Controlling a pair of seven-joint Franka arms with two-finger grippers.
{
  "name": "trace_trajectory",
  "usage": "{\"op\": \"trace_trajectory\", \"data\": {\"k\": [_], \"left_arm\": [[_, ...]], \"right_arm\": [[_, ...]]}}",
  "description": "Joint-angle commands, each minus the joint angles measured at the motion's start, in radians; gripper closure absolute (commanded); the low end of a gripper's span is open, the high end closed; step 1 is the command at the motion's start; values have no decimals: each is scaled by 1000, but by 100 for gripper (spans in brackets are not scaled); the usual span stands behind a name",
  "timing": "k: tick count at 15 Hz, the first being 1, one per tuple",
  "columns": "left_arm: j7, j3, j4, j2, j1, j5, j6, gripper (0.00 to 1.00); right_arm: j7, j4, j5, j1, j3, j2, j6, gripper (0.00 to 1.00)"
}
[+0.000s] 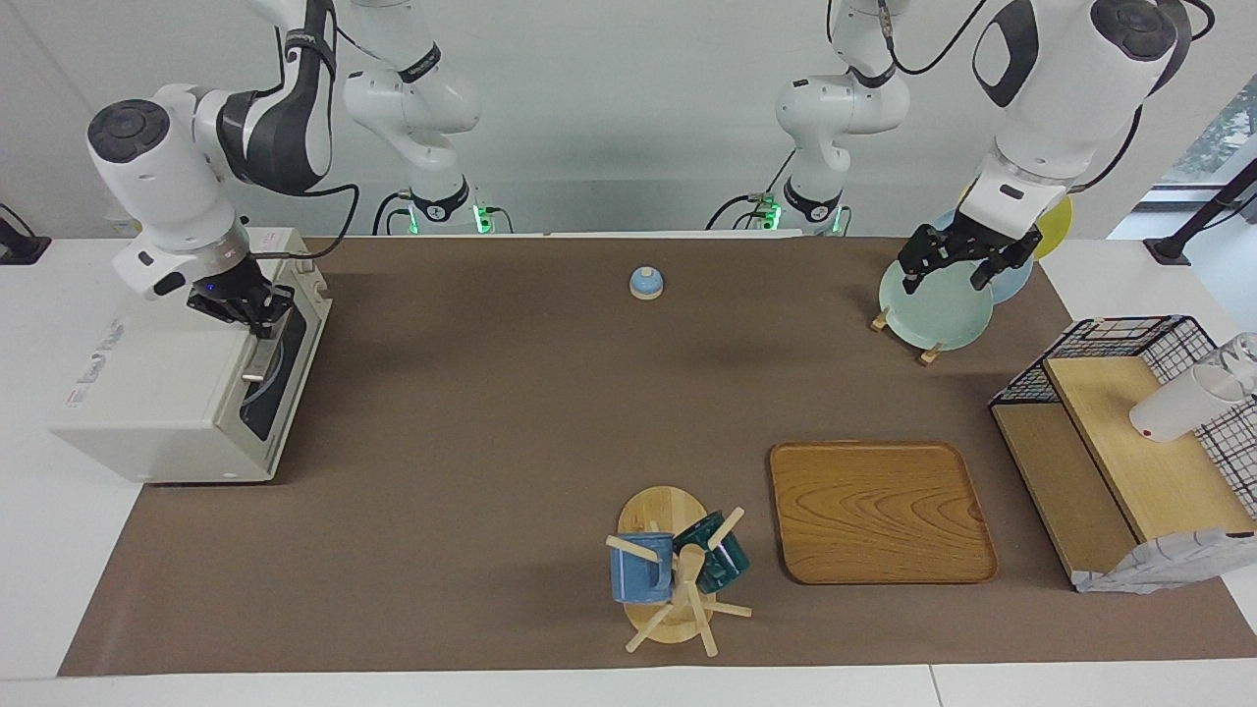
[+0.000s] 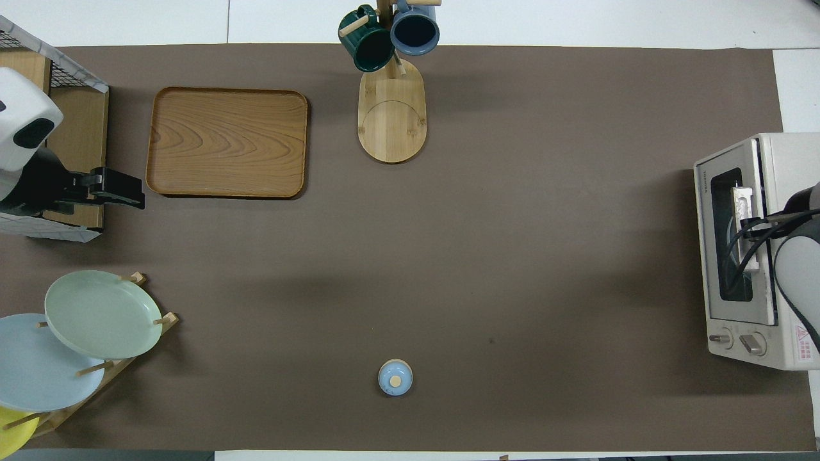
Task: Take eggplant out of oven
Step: 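Pull the oven door down and open with the right gripper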
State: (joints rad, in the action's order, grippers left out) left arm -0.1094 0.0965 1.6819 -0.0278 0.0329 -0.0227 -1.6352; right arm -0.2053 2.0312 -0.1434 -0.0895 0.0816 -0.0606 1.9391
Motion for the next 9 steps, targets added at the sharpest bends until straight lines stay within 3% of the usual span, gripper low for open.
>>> {"op": "trace_trajectory", "data": {"k": [1, 9], "left_arm": [[-1, 6, 6, -12, -11, 1, 5, 0], [-1, 5, 6, -12, -11, 1, 5, 0]], "right_arm": [[12, 83, -10, 43, -6, 13, 112, 100], [14, 167, 54, 59, -26, 105, 352, 100]]}}
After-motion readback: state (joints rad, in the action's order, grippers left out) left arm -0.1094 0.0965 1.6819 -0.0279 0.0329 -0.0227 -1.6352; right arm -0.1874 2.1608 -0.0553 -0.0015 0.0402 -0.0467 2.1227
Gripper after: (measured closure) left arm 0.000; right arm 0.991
